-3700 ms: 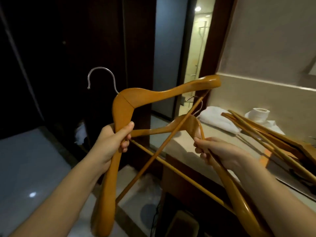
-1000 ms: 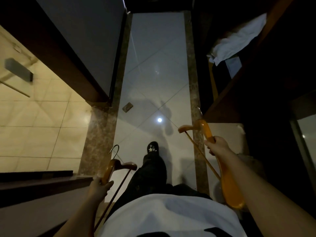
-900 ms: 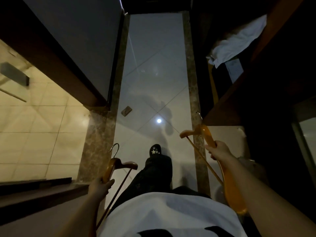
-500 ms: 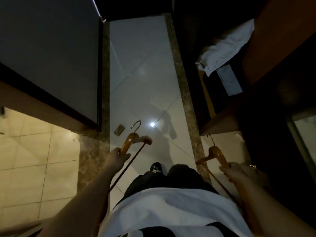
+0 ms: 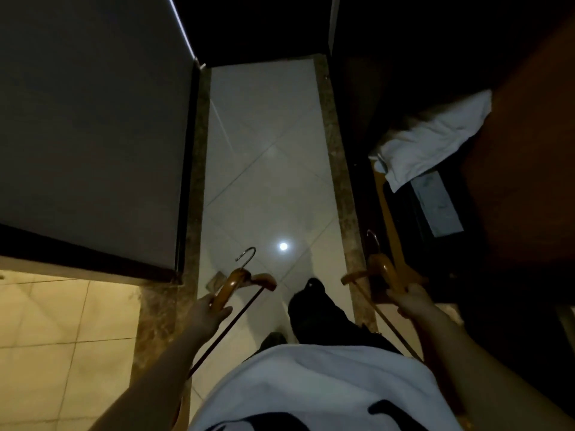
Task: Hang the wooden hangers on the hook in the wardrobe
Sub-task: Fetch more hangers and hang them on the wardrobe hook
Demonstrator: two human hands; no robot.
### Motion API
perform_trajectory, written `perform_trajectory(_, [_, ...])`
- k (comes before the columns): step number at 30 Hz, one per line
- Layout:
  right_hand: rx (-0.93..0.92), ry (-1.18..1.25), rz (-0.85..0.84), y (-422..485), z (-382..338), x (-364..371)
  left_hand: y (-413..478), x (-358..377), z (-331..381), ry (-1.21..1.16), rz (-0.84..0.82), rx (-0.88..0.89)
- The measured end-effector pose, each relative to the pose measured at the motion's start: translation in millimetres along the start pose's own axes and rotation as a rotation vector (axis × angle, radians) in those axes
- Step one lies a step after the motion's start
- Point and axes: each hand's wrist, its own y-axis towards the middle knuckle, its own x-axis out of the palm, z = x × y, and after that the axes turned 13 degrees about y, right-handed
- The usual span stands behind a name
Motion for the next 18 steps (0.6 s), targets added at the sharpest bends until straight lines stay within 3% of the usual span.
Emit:
perform_trajectory(3, [-0.045,0.058,-0.046,28,-65,-3,21,-14,14,0.094,0.069,-0.046])
perform_trajectory(8, [-0.162,0.043,-0.052,75,-145,-16,59,-37,50,0.040,0.105,-0.105])
perform_trajectory(13, [-0.163,0.056,0.000,116,-179,-31,110,-60,108,-0.031,0.057,-0.092])
perform_trajectory(18, [-0.058,0.104,0.058,141,-187,-41,182,-86,191,0.027,0.013,0.034])
